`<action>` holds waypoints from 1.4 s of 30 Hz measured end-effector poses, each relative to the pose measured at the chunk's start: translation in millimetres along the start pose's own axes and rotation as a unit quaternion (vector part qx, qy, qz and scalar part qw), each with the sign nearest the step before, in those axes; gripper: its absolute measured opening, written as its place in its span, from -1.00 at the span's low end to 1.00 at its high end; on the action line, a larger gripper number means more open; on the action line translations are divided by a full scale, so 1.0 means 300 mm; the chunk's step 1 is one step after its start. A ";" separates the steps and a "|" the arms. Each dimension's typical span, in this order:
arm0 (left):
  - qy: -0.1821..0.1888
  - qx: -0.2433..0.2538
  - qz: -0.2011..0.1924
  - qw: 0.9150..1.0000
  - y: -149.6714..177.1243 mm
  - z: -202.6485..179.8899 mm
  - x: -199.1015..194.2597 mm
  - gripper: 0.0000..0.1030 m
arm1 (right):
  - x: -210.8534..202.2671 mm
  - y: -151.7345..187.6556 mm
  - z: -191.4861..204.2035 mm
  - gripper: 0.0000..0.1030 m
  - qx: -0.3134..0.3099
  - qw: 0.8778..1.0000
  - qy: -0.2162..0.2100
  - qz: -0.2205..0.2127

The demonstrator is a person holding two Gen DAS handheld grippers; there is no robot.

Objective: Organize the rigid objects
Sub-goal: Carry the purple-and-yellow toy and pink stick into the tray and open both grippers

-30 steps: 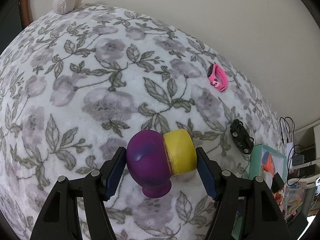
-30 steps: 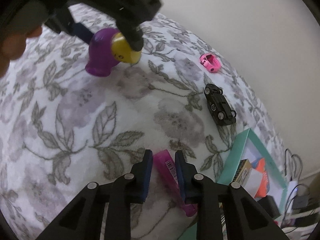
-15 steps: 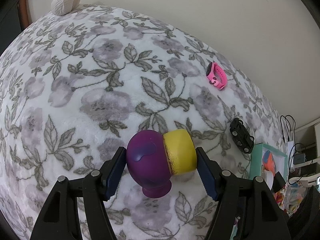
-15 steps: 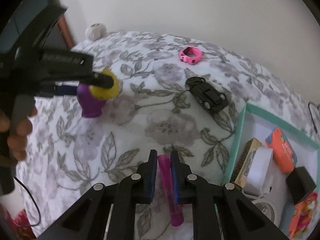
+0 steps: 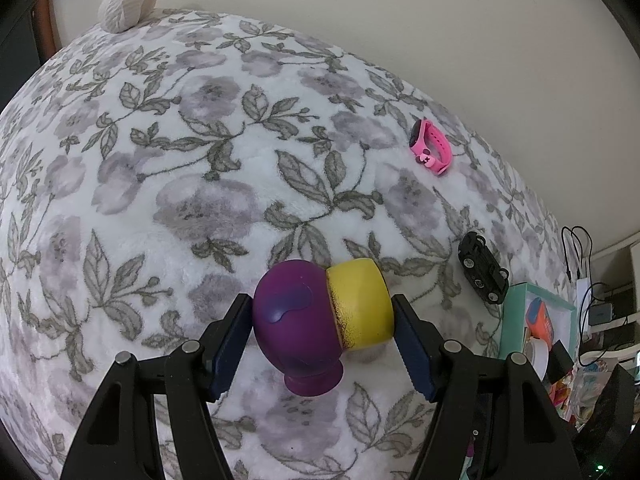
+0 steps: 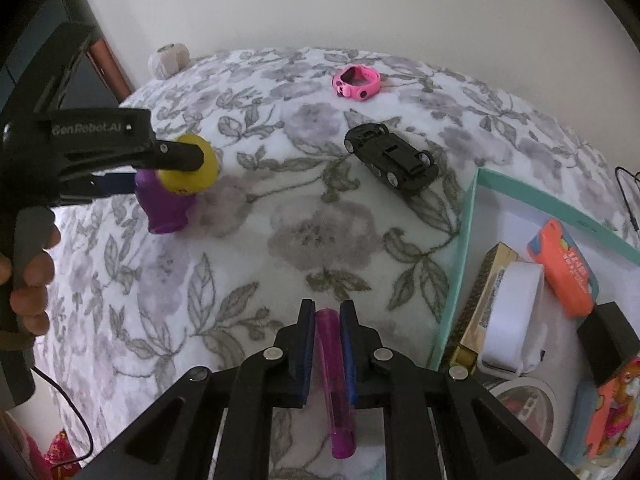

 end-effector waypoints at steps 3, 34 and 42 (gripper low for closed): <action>0.000 0.002 0.001 1.000 0.000 -0.001 0.001 0.37 | 0.014 0.021 -0.008 -0.73 0.001 1.000 0.003 0.016; 0.114 0.076 -0.115 0.984 -0.045 -0.339 -0.382 0.36 | -0.636 -0.067 -0.394 -0.78 0.107 0.974 0.136 -0.143; 0.151 0.152 -0.084 0.973 0.104 -0.583 -0.372 0.36 | -0.740 0.032 -0.555 -0.78 0.142 0.962 0.185 -0.139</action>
Point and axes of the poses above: each gripper's, at about its wrist camera, not at the fingertips, and x roughly the way its jaws point, z to its left, y to its underside, the point moved 10 cm from there along x, roughly the way its jaws point, and after that the axes turned 6 degrees about -x, right-handed, at the moved point
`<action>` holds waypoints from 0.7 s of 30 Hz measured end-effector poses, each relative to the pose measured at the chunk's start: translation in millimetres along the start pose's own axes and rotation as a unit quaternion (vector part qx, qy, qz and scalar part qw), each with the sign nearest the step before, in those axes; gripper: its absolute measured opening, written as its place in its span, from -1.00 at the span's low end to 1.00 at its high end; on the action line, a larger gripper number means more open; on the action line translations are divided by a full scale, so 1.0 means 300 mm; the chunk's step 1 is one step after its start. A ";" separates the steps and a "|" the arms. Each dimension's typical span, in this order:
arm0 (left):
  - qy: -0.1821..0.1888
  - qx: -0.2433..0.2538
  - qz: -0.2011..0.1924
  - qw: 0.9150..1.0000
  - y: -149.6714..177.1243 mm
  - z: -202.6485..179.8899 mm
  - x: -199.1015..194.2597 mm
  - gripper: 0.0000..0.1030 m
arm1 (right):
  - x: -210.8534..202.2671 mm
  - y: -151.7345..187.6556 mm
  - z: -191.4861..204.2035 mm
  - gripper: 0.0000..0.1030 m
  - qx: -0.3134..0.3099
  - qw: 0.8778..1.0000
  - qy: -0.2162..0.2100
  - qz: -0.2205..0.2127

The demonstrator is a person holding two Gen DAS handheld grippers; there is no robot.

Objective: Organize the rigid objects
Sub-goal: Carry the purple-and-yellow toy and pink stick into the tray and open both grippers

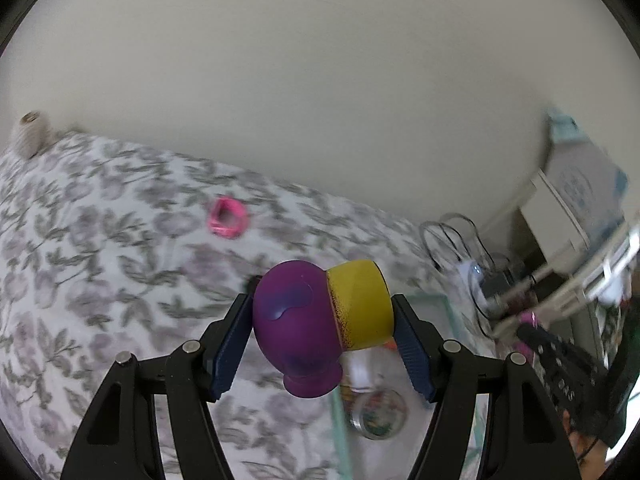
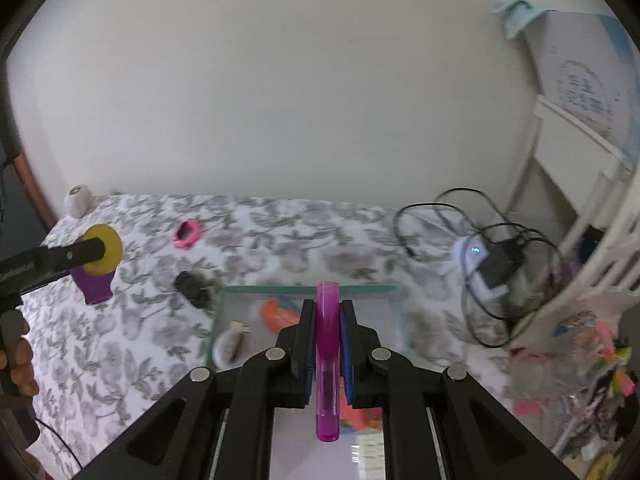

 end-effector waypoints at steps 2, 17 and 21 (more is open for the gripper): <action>0.012 0.021 0.012 1.000 0.032 -0.075 0.016 0.36 | -0.006 0.009 -0.031 -0.78 0.006 1.000 0.004 0.002; 0.021 0.123 0.118 0.985 0.319 -0.354 0.243 0.37 | 0.183 0.172 -0.066 -0.77 0.029 0.995 -0.023 0.096; 0.009 0.124 0.138 0.983 0.366 -0.346 0.292 0.37 | 0.240 0.228 -0.059 -0.77 0.036 0.991 -0.031 0.124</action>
Point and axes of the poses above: each gripper's, at about its wrist camera, not at the fingertips, and x roughly the way its jaws point, z to its left, y to its underside, the point moved 10 cm from there along x, roughly the way its jaws point, and after that the axes turned 6 degrees about -x, right-handed, at the moved point
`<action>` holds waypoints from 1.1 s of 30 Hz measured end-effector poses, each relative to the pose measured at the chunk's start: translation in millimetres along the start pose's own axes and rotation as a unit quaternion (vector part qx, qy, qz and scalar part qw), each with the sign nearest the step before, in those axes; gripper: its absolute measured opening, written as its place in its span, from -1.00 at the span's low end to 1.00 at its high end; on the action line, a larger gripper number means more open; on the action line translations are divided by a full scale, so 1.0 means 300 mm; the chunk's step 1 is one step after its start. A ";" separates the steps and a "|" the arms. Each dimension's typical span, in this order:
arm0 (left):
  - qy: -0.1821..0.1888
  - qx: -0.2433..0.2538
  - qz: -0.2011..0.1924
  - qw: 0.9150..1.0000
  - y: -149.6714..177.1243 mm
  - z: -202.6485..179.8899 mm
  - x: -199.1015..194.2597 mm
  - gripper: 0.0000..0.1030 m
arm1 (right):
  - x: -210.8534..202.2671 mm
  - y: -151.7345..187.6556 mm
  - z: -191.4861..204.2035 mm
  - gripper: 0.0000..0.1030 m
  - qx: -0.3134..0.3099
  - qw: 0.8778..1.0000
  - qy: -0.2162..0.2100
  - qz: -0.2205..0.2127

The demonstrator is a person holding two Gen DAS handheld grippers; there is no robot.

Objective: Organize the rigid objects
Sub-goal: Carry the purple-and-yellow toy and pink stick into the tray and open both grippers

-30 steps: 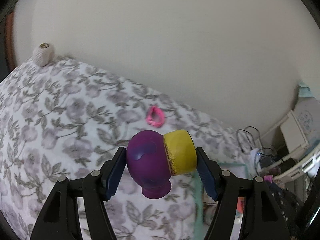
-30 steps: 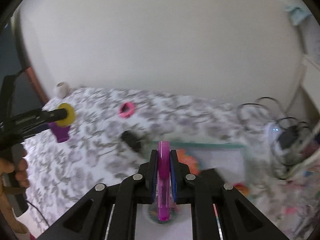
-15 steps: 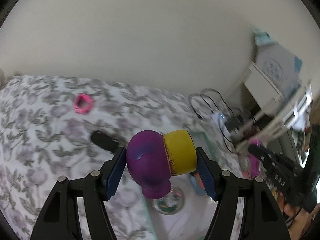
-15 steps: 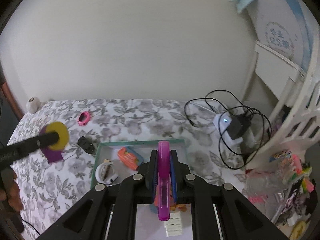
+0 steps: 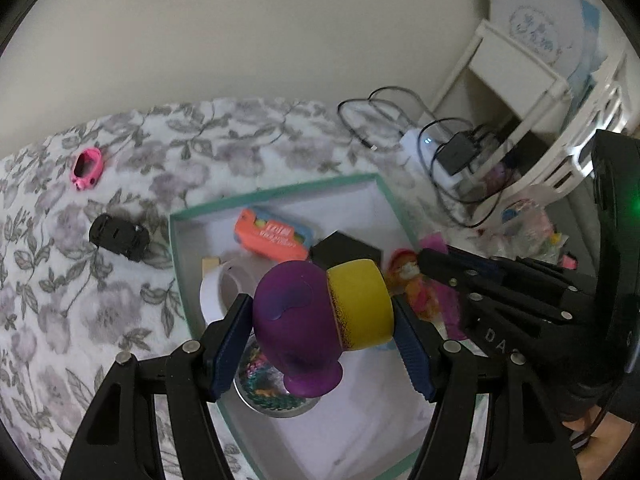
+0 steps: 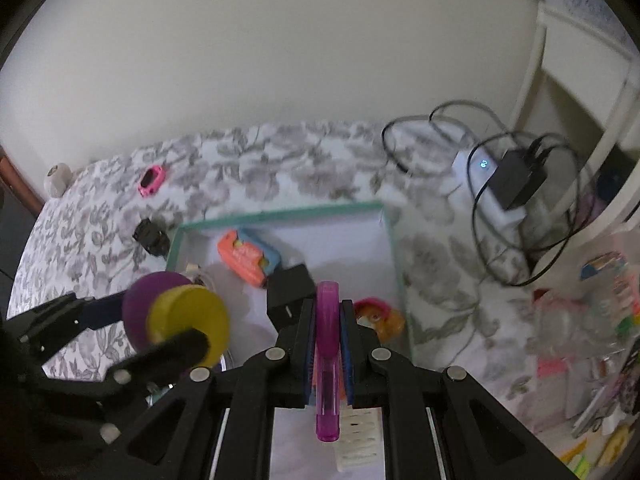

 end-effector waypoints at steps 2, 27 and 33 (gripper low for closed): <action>0.002 -0.004 0.008 1.000 0.007 0.003 0.022 0.37 | 0.021 0.014 0.000 -0.77 0.006 1.000 -0.010 0.008; 0.044 -0.063 0.015 0.997 -0.018 0.038 -0.004 0.49 | -0.018 -0.013 0.017 -0.70 0.006 1.000 -0.008 -0.003; 0.020 -0.075 -0.021 0.997 -0.068 0.099 -0.079 0.59 | -0.081 -0.050 0.028 -0.56 0.000 1.000 0.002 -0.030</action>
Point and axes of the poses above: each gripper's, at about its wrist camera, not at the fingertips, and x roughly the way its jaws point, z to its left, y to its underside, the point moved 10 cm from there along x, roughly the way its jaws point, and after that the axes turned 6 degrees about -x, right-handed, at the moved point
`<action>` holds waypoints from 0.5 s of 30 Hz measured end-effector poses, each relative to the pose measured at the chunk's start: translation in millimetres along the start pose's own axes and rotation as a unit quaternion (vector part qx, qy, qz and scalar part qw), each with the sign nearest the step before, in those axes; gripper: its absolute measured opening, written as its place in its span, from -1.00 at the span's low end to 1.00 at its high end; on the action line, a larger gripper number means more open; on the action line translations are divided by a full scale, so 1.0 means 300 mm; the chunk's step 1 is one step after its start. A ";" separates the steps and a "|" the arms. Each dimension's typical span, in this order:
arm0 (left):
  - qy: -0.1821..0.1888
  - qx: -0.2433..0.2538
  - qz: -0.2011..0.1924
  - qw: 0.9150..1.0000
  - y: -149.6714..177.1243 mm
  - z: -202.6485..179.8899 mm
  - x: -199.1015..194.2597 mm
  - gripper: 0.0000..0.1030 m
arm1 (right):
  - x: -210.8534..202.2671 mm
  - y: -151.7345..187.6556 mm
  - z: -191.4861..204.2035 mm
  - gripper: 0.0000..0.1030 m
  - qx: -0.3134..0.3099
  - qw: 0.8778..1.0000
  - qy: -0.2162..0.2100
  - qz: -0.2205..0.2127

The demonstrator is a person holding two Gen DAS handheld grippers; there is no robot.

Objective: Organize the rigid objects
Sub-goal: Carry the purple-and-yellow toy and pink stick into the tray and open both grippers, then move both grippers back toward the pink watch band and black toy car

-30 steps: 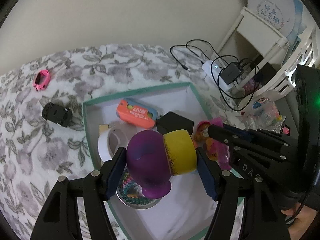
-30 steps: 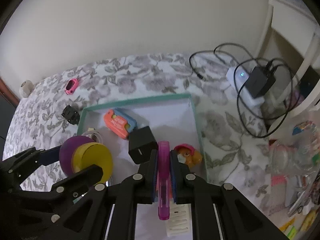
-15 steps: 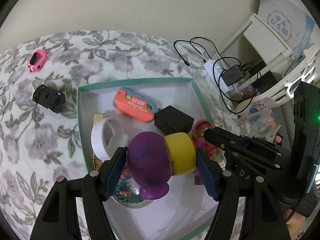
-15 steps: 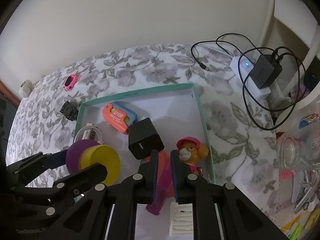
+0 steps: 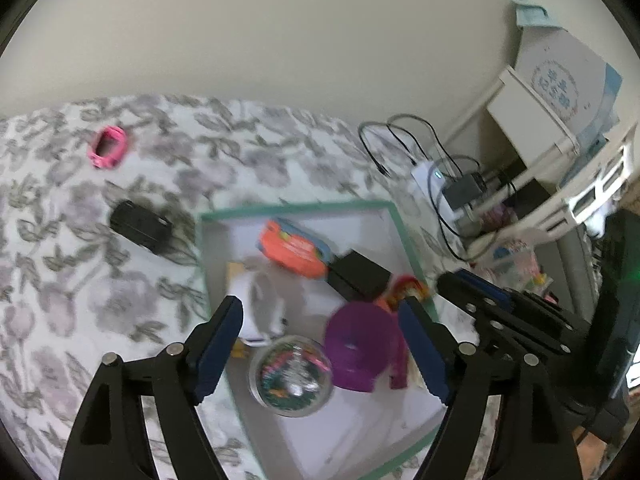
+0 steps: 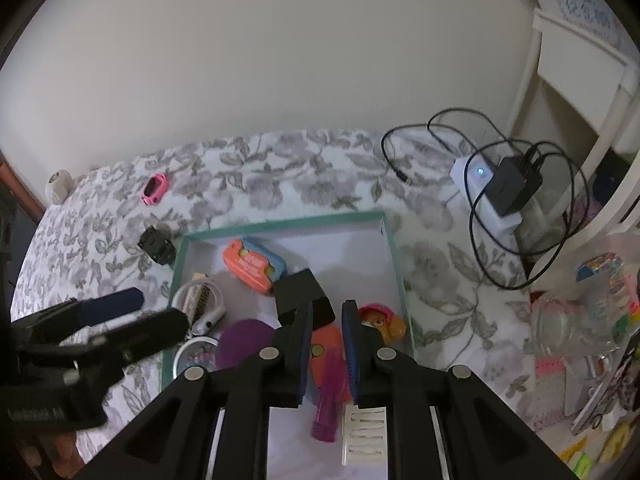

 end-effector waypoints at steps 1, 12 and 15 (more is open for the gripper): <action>-0.008 -0.002 -0.005 1.000 -0.008 0.013 -0.008 0.61 | -0.006 -0.005 0.002 -0.36 -0.001 1.000 0.002 -0.003; -0.124 -0.013 -0.051 0.991 -0.081 0.220 -0.044 0.82 | 0.002 -0.018 0.058 0.36 -0.026 1.000 0.006 -0.009; -0.138 -0.017 -0.056 0.989 -0.092 0.256 -0.051 0.86 | 0.007 -0.019 0.075 0.50 -0.034 0.999 0.006 -0.010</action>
Point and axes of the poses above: each gripper's, at about its wrist camera, not at the fingertips, and x roughly the way its jaws point, z to its left, y to its underside, the point moved 10 cm from there along x, roughly the way its jaws point, and after that the axes turned 6 degrees about -x, right-handed, at the moved point
